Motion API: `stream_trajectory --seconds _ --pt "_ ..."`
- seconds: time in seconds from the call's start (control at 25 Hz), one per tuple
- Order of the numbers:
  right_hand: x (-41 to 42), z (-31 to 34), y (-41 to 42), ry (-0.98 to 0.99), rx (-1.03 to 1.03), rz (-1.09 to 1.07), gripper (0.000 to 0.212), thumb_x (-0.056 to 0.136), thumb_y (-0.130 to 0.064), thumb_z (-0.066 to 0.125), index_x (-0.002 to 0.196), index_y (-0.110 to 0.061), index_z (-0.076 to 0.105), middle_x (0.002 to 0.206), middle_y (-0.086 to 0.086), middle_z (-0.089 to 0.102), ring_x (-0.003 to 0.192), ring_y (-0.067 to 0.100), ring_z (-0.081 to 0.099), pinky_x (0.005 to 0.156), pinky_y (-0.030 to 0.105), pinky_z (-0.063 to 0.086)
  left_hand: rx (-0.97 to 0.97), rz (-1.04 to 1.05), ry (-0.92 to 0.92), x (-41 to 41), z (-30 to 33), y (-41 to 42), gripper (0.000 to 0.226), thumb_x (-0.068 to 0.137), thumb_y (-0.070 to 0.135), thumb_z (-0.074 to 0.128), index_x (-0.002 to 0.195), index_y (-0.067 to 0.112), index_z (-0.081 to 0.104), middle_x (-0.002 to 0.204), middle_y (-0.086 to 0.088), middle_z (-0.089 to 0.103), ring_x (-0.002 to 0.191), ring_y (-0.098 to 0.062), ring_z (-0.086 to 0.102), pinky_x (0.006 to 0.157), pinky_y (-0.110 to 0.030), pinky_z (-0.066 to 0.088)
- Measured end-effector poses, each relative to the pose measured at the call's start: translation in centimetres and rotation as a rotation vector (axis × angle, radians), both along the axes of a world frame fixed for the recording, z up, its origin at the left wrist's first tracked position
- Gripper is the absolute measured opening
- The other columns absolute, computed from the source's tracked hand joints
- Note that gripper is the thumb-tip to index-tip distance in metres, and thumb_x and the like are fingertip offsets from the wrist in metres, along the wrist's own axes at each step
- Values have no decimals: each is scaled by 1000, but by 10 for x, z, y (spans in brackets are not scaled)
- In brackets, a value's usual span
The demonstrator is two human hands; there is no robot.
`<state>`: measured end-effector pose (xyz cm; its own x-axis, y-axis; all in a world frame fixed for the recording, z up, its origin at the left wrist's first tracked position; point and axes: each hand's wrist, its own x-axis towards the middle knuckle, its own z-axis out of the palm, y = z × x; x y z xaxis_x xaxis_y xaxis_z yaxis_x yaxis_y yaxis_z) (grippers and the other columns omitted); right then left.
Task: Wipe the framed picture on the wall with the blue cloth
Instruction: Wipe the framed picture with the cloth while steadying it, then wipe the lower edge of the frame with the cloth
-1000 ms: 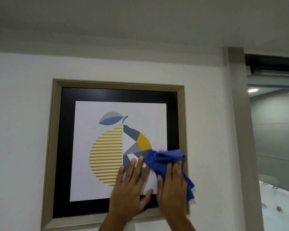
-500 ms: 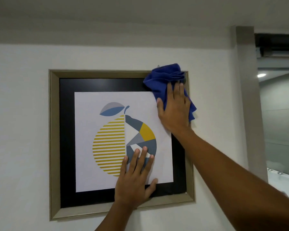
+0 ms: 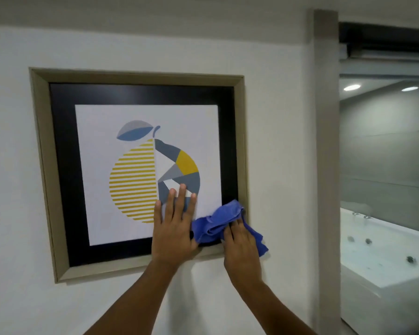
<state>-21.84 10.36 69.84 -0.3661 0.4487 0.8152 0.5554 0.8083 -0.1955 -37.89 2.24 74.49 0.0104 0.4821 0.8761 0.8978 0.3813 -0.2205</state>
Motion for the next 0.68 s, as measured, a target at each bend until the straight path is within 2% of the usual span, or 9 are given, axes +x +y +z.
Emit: stream_trajectory --seconds 0.12,0.2,0.32,0.4,0.48,0.6,0.68 --pt "33 -19 -7 -126 16 8 81 51 -4 93 126 -3 63 130 16 64 117 30 64 90 39 55 -71 0 -120 37 -28 -1 83 96 60 31 160 8 20 167 -24 15 154 -43 11 122 -60 10" --pt "63 -50 -10 -219 9 13 82 57 0 88 133 -4 58 137 16 59 126 30 57 97 41 52 -147 -109 -83 64 -70 1 83 97 57 35 161 10 10 167 -22 13 154 -40 12 122 -58 12" --pt "122 -116 -4 -273 -120 9 78 60 6 85 133 -4 58 139 16 57 127 30 56 96 43 54 -344 -261 -41 116 -149 11 90 95 50 48 162 14 -1 169 -17 7 155 -35 7 123 -54 11" --pt "172 -171 -4 -346 -214 -27 79 61 6 84 134 -6 57 141 15 56 129 28 54 98 42 52 -512 -340 -102 156 -204 19 94 92 49 59 162 16 6 169 -16 11 155 -35 13 122 -55 23" --pt "224 -239 -2 -434 -322 -81 82 63 4 83 139 -8 53 145 13 52 133 26 49 102 41 47 -708 -422 -161 200 -267 30 89 92 49 63 161 17 17 167 -13 16 153 -34 22 116 -55 37" --pt "297 -356 -8 -542 -533 -105 84 67 4 81 142 -11 47 149 11 46 138 25 43 107 42 44 -911 -595 -219 263 -384 42 72 98 51 47 159 19 25 166 -12 24 152 -32 27 115 -52 39" --pt "344 -456 -8 -626 -621 -120 84 71 5 77 146 -13 43 152 10 42 141 24 38 109 40 43 -1038 -674 -228 307 -490 51 74 93 46 50 159 20 28 166 -12 26 151 -32 29 114 -50 40"
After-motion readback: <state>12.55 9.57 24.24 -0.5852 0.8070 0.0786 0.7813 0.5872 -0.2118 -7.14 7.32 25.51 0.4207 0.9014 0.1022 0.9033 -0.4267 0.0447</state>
